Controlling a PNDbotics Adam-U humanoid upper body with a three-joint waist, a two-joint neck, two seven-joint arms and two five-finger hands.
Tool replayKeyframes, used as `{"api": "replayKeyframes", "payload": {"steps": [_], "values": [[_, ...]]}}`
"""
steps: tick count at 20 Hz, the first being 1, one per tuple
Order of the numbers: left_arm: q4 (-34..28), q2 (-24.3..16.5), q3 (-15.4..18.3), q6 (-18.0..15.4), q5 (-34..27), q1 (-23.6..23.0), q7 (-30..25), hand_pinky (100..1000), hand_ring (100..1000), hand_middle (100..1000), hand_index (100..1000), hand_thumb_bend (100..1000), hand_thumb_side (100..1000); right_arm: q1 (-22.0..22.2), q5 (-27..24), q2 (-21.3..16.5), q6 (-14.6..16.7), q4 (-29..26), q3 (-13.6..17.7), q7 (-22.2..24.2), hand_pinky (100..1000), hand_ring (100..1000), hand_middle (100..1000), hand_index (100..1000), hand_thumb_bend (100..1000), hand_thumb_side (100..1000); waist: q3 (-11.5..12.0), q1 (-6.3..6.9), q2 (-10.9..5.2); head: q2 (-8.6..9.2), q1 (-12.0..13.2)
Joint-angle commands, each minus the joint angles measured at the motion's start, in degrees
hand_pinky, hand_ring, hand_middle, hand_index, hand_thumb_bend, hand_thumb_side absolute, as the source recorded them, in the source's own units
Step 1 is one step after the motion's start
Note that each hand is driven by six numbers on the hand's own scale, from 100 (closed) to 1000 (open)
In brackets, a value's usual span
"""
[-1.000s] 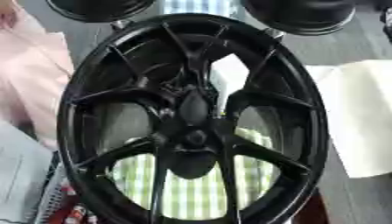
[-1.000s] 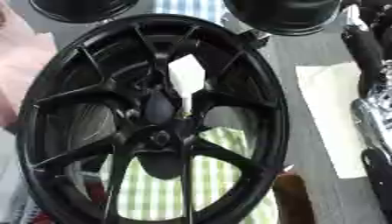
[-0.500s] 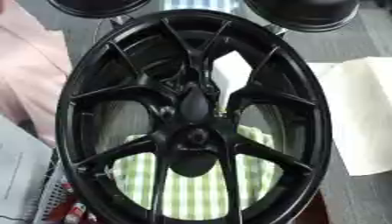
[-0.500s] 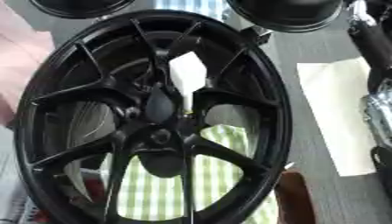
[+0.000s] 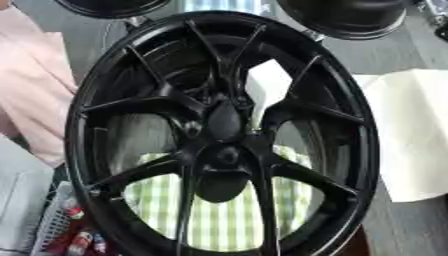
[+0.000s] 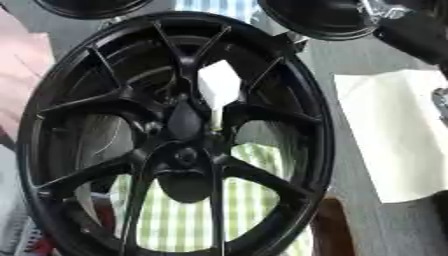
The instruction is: Pull the pin out of the wheel hub.
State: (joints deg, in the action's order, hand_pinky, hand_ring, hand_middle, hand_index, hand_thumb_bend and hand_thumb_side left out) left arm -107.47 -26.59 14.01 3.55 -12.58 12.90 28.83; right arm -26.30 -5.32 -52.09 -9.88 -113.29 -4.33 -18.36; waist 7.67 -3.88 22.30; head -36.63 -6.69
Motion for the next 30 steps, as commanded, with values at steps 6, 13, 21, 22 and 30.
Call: {"api": "replayKeyframes", "payload": {"steps": [6, 13, 21, 22, 30], "values": [[-1.2, -2.7, 0.3, 0.1, 0.3, 0.4, -0.6, 728, 752, 698, 701, 453, 654, -4.4, 7.6, -13.8, 6.8, -1.3, -7.2, 7.2, 872, 831, 717, 797, 503, 327, 0.5, -0.23, -1.61, 1.08, -1.1], [-1.2, -2.6, -0.4, 0.2, 0.1, 1.2, -1.4, 728, 752, 697, 701, 451, 655, -4.6, 14.0, -23.7, 13.2, -1.3, -6.4, 13.7, 871, 831, 730, 806, 510, 366, 1.7, 0.03, -1.20, 1.22, -2.5], [-1.0, -2.8, -1.1, 0.5, -0.1, 1.9, -2.5, 728, 752, 697, 699, 449, 657, -7.7, 18.4, -25.4, 16.3, -1.3, -11.7, 20.8, 872, 833, 737, 811, 529, 400, 2.6, -0.13, -1.29, 1.03, -3.8], [-1.0, -2.8, -1.2, 0.5, -0.2, 1.9, -2.6, 727, 751, 696, 699, 449, 657, -8.4, 18.2, -25.3, 16.2, -1.3, -12.5, 21.7, 872, 834, 737, 812, 541, 402, 2.6, -0.15, -1.35, 0.92, -3.9], [-0.8, -3.2, -1.4, 0.6, -0.2, 1.8, -3.0, 727, 751, 696, 698, 448, 657, -18.0, 17.8, -21.0, 15.7, 1.6, -20.6, 29.1, 869, 832, 737, 812, 548, 395, 2.6, -0.41, -2.05, -0.16, -4.6]]}}
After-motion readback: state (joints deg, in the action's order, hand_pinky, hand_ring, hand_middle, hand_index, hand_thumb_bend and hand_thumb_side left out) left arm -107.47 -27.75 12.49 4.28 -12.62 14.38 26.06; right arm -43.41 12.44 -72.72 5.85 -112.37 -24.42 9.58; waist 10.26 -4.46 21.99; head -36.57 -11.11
